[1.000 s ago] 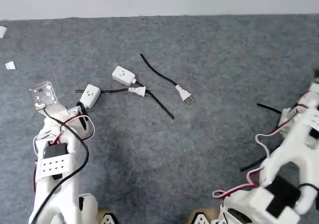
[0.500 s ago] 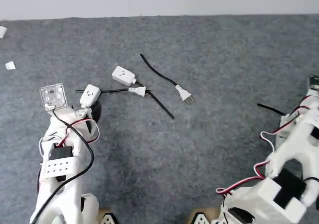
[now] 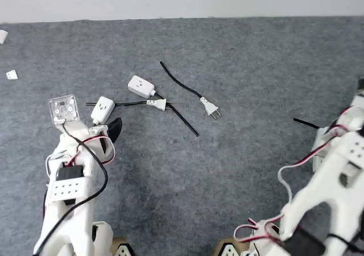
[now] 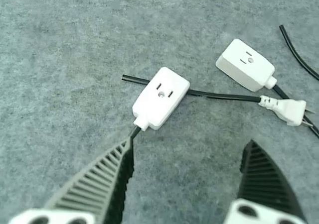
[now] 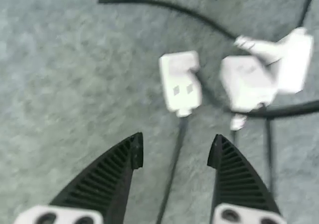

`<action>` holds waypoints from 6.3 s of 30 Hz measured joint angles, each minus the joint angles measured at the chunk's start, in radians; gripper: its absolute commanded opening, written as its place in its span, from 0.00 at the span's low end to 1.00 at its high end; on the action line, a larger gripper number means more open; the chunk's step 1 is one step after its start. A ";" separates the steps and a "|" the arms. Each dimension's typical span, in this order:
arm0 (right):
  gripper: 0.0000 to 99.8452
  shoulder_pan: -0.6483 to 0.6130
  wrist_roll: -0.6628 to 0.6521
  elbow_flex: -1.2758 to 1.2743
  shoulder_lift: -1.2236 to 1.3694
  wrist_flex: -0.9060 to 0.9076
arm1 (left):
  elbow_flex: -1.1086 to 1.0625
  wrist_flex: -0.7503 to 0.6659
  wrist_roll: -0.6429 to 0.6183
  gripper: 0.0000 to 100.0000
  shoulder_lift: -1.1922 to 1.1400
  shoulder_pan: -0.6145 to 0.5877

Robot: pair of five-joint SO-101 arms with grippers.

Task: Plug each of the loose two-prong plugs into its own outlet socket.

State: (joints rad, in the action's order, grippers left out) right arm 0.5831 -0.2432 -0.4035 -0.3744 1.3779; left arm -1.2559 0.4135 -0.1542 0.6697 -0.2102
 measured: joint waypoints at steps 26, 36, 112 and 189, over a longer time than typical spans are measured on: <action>0.21 -0.334 0.213 -0.713 -0.554 -0.307 | 0.743 0.216 0.241 0.03 -0.815 -0.037; 0.21 -0.338 0.213 -0.713 -0.554 -0.307 | 0.750 0.245 0.244 0.17 -0.816 -0.038; 0.21 -0.338 0.183 -0.713 -0.554 -0.307 | 0.482 0.717 0.588 0.01 -0.600 -0.301; 0.21 -0.338 0.183 -0.713 -0.554 -0.307 | 0.793 1.094 0.606 0.01 -0.439 -0.172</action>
State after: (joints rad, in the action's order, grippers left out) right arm 0.2455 -0.0606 -1.1170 -0.9283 1.0710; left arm -0.4626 1.5075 0.4519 0.2309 -0.3821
